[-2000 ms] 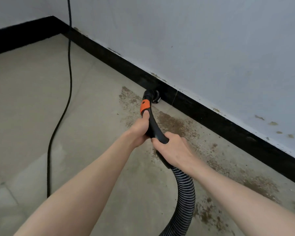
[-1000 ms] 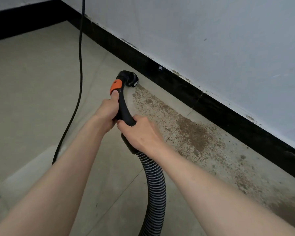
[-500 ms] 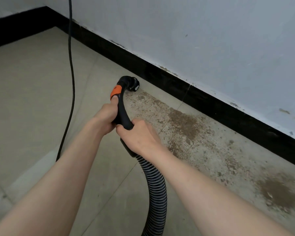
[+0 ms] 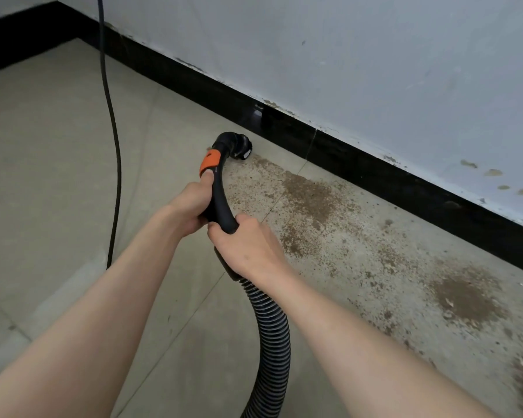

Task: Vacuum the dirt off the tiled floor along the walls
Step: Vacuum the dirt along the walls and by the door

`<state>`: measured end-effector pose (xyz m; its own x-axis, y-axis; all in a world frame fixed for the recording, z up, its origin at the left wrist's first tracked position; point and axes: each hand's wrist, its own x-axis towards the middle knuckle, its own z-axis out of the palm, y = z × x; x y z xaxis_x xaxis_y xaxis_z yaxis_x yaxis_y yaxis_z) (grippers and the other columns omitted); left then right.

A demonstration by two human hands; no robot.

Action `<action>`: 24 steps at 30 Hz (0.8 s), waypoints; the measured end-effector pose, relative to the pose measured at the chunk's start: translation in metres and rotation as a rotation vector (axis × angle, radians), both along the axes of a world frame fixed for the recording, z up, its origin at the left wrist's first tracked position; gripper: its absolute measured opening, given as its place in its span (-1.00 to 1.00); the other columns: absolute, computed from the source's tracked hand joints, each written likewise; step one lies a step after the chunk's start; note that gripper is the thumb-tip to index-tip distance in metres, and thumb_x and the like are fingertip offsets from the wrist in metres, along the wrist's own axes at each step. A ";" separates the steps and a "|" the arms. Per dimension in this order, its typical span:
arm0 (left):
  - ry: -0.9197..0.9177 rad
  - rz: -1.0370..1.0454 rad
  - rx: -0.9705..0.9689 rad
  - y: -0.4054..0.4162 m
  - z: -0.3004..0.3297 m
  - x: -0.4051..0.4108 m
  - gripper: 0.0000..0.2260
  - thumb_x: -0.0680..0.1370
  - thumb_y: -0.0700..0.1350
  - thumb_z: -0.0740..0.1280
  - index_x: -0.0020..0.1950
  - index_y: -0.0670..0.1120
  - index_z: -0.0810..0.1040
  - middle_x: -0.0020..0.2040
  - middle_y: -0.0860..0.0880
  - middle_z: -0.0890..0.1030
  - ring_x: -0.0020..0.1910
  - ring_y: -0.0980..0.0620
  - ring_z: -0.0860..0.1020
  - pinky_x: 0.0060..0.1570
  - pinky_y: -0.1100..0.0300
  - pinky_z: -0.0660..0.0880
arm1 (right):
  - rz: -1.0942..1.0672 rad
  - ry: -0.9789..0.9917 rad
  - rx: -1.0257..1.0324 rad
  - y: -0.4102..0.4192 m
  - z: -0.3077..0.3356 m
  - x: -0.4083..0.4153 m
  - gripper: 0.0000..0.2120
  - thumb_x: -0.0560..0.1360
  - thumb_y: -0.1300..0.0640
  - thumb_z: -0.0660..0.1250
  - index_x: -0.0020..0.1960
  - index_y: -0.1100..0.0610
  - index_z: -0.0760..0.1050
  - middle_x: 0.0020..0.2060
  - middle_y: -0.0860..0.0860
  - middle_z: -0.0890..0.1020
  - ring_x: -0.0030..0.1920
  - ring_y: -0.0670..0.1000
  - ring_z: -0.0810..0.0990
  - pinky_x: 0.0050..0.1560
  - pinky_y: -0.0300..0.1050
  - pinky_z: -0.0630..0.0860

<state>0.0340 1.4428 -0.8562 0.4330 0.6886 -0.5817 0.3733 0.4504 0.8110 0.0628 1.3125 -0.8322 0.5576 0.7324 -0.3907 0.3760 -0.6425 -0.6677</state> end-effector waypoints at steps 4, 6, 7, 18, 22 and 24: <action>-0.017 -0.023 -0.064 -0.012 0.001 0.001 -0.64 0.66 0.10 0.03 0.10 -0.20 0.35 -0.16 -0.11 0.48 -0.21 -0.01 0.48 -0.27 0.17 0.44 | -0.013 0.009 -0.002 -0.014 -0.002 0.000 -0.63 0.51 -0.28 0.17 -0.02 0.03 0.44 -0.13 0.07 0.63 -0.07 0.17 0.62 -0.07 0.00 0.55; -0.016 -0.039 -0.063 -0.018 0.000 0.001 -0.64 0.66 0.11 0.02 0.09 -0.19 0.35 -0.15 -0.11 0.49 -0.20 -0.01 0.49 -0.28 0.17 0.44 | -0.023 0.010 -0.003 -0.021 -0.004 -0.001 -0.65 0.50 -0.28 0.17 -0.08 0.01 0.41 -0.15 0.06 0.62 -0.09 0.16 0.61 -0.12 -0.01 0.52; -0.022 -0.046 -0.065 -0.021 -0.001 0.001 -0.64 0.66 0.11 0.02 0.09 -0.18 0.35 -0.15 -0.10 0.49 -0.19 -0.01 0.49 -0.27 0.17 0.44 | -0.028 0.008 -0.003 -0.025 -0.006 -0.001 -0.66 0.50 -0.28 0.16 -0.12 -0.01 0.39 -0.16 0.05 0.62 -0.10 0.16 0.61 -0.16 -0.03 0.50; -0.039 -0.151 -0.127 -0.058 -0.002 0.016 -0.64 0.65 0.13 0.02 0.07 -0.16 0.36 -0.17 -0.09 0.48 -0.19 -0.01 0.49 -0.26 0.15 0.46 | -0.148 0.015 0.008 -0.065 -0.005 -0.001 -0.66 0.51 -0.27 0.19 -0.24 -0.03 0.31 -0.30 -0.03 0.54 -0.22 0.09 0.57 -0.34 -0.08 0.36; -0.039 -0.189 -0.118 -0.069 -0.006 0.018 -0.63 0.65 0.14 0.02 -0.06 -0.13 0.38 -0.21 -0.08 0.45 -0.24 0.00 0.47 -0.27 0.16 0.46 | -0.186 0.041 0.001 -0.078 -0.006 -0.005 -0.66 0.52 -0.28 0.18 -0.19 -0.02 0.35 -0.29 -0.02 0.55 -0.20 0.10 0.57 -0.27 -0.06 0.42; -0.032 -0.207 -0.122 -0.074 -0.008 0.018 -0.64 0.65 0.14 0.02 -0.09 -0.12 0.38 -0.22 -0.08 0.45 -0.25 0.00 0.46 -0.27 0.17 0.46 | -0.200 0.045 0.000 -0.085 -0.009 -0.007 -0.66 0.52 -0.29 0.18 -0.16 -0.02 0.36 -0.28 -0.01 0.56 -0.19 0.11 0.58 -0.24 -0.05 0.43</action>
